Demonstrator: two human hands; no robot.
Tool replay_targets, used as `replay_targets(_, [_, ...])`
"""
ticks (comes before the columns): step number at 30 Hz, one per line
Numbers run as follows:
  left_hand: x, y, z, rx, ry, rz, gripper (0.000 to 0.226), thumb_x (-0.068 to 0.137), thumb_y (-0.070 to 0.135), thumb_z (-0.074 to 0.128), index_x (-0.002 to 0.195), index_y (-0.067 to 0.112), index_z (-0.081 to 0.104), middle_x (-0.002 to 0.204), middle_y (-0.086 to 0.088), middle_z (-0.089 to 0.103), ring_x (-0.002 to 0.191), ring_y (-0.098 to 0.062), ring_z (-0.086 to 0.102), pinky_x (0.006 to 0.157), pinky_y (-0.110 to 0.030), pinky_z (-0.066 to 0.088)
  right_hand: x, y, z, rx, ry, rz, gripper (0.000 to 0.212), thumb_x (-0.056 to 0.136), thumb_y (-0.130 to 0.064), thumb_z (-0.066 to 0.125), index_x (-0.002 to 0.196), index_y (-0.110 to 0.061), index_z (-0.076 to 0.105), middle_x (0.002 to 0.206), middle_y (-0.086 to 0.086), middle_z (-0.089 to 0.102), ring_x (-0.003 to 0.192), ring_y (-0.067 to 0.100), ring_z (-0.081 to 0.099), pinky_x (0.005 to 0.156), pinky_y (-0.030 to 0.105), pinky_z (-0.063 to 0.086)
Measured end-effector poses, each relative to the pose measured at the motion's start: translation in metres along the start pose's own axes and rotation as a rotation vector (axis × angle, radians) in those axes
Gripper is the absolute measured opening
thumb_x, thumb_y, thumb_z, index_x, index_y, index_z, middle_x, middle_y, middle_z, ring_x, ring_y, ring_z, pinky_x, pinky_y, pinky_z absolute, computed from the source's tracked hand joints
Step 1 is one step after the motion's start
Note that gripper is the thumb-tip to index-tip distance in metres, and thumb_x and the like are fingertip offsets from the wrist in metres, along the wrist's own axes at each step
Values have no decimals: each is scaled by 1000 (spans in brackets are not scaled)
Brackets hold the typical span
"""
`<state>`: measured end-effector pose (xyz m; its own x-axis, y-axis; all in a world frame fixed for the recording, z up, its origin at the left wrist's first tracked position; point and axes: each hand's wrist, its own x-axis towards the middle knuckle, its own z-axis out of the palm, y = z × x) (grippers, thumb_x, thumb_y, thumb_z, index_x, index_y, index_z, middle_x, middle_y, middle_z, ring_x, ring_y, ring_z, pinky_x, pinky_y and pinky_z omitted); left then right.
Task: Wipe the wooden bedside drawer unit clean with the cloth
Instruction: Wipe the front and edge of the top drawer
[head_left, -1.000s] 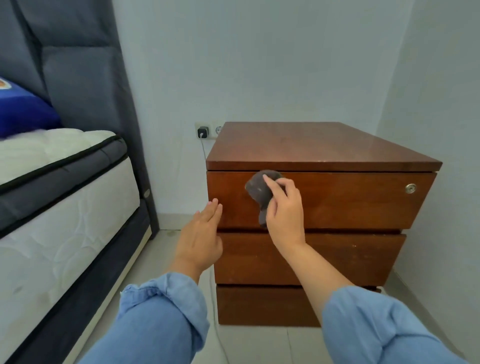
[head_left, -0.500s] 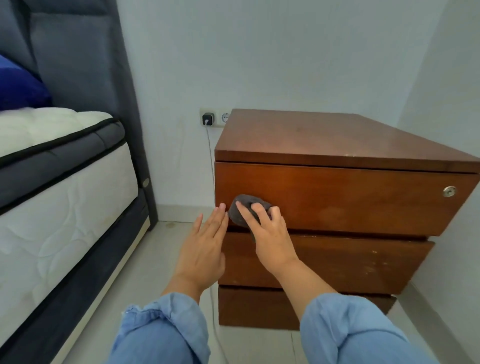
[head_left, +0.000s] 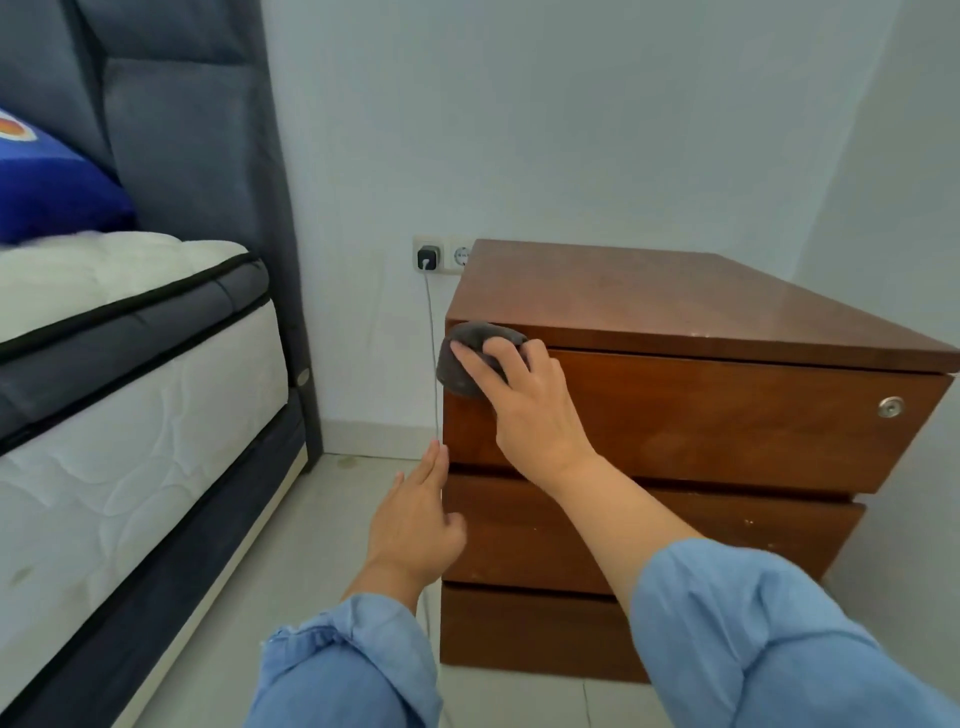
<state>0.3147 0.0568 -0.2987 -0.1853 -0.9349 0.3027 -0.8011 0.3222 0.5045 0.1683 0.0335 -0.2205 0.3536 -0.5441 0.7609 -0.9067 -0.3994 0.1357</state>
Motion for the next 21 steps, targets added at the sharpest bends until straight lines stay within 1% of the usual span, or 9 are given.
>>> replay_targets(3, [-1,6,9,-47,22,-20,77,87,24,49,151,28,6,158,13,7,144,-18,18,115,-28,15,3,3,11,-91,-67,33,78,73,-2,66,141,-21,33,128,6,38,98,25,36,71,32,44])
replay_targets(6, [-2,-2,21,-65,42,-18,83,83,23,52,151,26,6,158,12,8,144,-16,18,116,-27,10,-12,0,29,-129,-75,37,82,71,-4,65,143,-23,30,126,3,34,96,24,35,73,34,44])
replay_targets(10, [-7,-13,34,-37,-13,7,86,79,23,52,152,25,6,159,10,8,144,-12,18,113,-22,1,-30,-8,45,-120,-130,33,81,70,-6,69,141,-25,34,127,3,42,100,24,39,77,34,47])
replay_targets(13, [-12,-15,37,-73,-57,-14,83,80,23,52,151,29,8,158,15,7,144,-16,17,113,-22,15,-43,-9,49,-135,-208,-11,78,72,-6,67,140,-25,37,126,2,48,101,25,42,76,35,47])
replay_targets(15, [-16,-17,34,-65,-74,-10,80,80,25,51,151,30,13,157,15,12,143,-19,22,112,-27,26,-57,-12,48,-119,-320,-24,75,74,-5,67,140,-27,38,128,2,49,105,27,44,78,36,47])
replay_targets(16, [-17,-19,33,-47,-88,-1,78,80,25,51,150,30,17,157,15,15,142,-18,25,111,-27,29,-64,-12,46,-97,-394,-12,74,77,-5,64,141,-28,36,132,2,47,111,28,43,83,37,46])
replay_targets(18, [-20,-21,28,-11,-108,8,73,82,27,51,149,30,21,155,16,19,138,-10,32,106,-22,32,-81,-12,39,-19,-544,91,71,86,-3,55,145,-31,28,143,1,34,124,29,35,96,39,40])
replay_targets(19, [-21,-21,25,10,-103,15,72,83,28,51,149,31,22,155,17,20,136,-7,35,103,-19,34,-89,-10,33,9,-574,172,70,89,-2,51,146,-32,24,146,-1,29,128,28,31,101,39,36])
replay_targets(21, [-19,-11,15,63,-67,61,71,84,27,49,149,31,21,156,17,18,130,-5,41,99,-17,40,-100,-2,14,41,-503,301,70,89,1,50,146,-31,25,146,0,28,129,26,30,103,36,34])
